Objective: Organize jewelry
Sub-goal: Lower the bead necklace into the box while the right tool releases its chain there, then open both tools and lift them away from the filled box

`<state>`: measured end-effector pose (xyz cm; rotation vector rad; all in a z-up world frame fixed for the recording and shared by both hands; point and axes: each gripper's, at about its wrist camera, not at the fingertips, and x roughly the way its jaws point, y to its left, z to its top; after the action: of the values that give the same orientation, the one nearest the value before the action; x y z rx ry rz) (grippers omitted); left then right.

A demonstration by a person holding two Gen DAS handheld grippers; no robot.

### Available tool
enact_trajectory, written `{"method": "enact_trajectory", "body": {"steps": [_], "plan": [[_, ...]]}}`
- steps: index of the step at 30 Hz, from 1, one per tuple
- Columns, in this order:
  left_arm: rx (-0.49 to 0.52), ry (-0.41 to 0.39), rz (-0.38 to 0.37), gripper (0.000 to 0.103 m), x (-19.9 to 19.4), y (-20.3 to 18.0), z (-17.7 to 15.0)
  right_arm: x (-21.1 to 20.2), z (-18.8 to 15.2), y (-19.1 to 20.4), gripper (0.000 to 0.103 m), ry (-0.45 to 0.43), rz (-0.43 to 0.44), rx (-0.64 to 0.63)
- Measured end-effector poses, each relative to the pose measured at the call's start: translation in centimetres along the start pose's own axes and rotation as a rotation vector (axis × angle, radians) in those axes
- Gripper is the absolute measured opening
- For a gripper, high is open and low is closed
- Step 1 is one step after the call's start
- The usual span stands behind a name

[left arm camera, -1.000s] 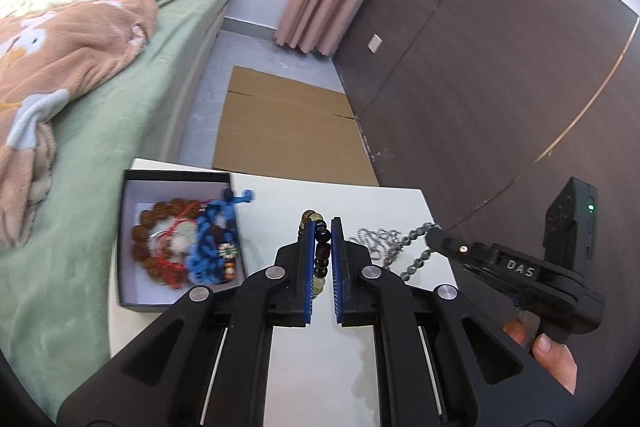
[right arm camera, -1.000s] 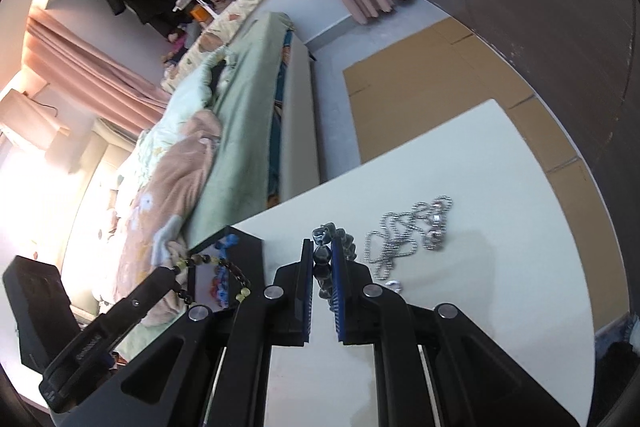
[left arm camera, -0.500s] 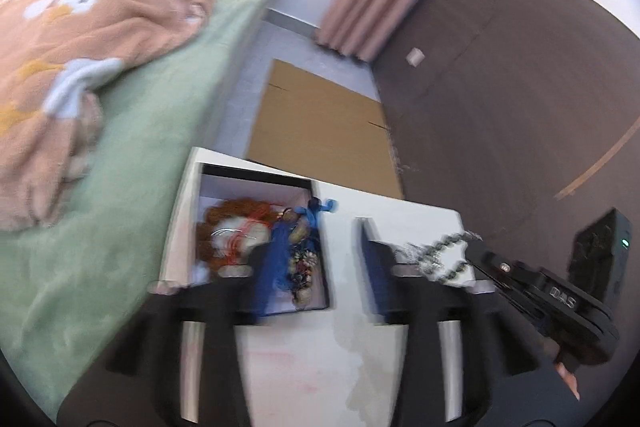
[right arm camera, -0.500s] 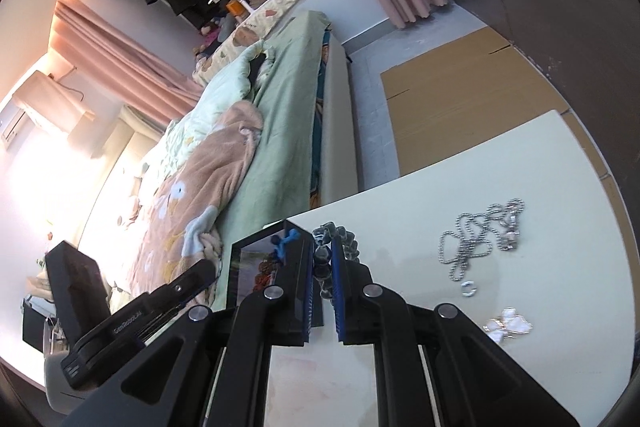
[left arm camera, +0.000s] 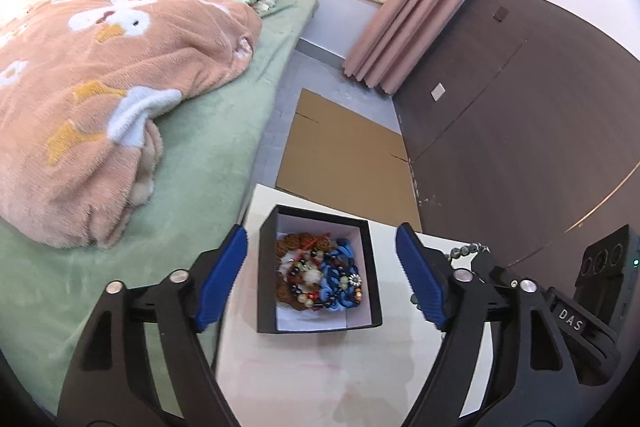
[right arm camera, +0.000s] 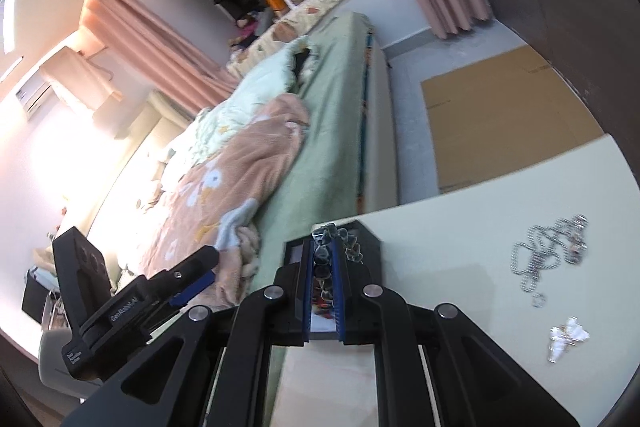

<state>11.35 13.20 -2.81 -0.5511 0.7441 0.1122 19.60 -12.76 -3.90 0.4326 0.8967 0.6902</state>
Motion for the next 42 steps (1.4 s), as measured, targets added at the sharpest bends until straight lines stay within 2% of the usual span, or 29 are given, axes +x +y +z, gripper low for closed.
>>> {"method": "enact_trajectory", "body": {"steps": [6, 8, 9, 10, 11, 12, 16, 18, 27, 33, 39, 42], "plan": [[0.002, -0.01, 0.039, 0.092, -0.9, 1.6, 0.7, 1.6, -0.4, 2.7, 0.009, 0.002, 0.028, -0.034], [0.005, -0.02, 0.06, 0.096, -1.3, 2.1, 0.9, 2.3, -0.6, 3.4, 0.013, 0.01, 0.035, -0.042], [0.008, -0.024, 0.071, 0.096, -1.4, 2.4, 0.9, 2.8, -0.7, 3.7, 0.023, 0.022, 0.041, -0.049], [0.008, -0.025, 0.075, 0.096, -1.4, 2.5, 1.0, 3.4, -0.7, 3.9, 0.038, 0.038, 0.039, -0.056], [0.004, -0.026, 0.081, 0.097, -1.4, 2.8, 1.0, 3.5, -0.8, 3.9, 0.07, 0.038, 0.026, -0.057], [0.001, -0.027, 0.083, 0.097, -1.4, 3.0, 1.0, 3.3, -0.9, 3.8, 0.077, 0.013, 0.005, -0.057], [0.013, -0.024, 0.09, 0.098, -1.1, 3.0, 1.0, 1.9, -0.8, 2.4, 0.077, -0.005, -0.042, -0.031], [0.025, -0.024, 0.083, 0.098, -0.9, 2.6, 0.8, 1.2, -0.9, 1.6, 0.085, -0.01, -0.085, -0.019], [0.094, -0.037, 0.06, 0.098, -0.5, -0.4, -0.1, -2.6, -1.5, -2.1, 0.096, -0.02, -0.232, 0.031], [0.124, -0.049, 0.041, 0.098, -0.2, -2.4, -0.6, -5.8, -1.8, -4.1, 0.095, -0.053, -0.318, 0.064], [0.19, -0.008, 0.014, 0.098, 0.4, -5.0, -1.7, -8.6, -2.0, -5.6, 0.096, -0.076, -0.411, 0.063], [0.223, 0.036, -0.002, 0.098, 1.2, -6.5, -2.6, -10.0, -2.4, -6.2, 0.096, -0.095, -0.463, 0.066]]}}
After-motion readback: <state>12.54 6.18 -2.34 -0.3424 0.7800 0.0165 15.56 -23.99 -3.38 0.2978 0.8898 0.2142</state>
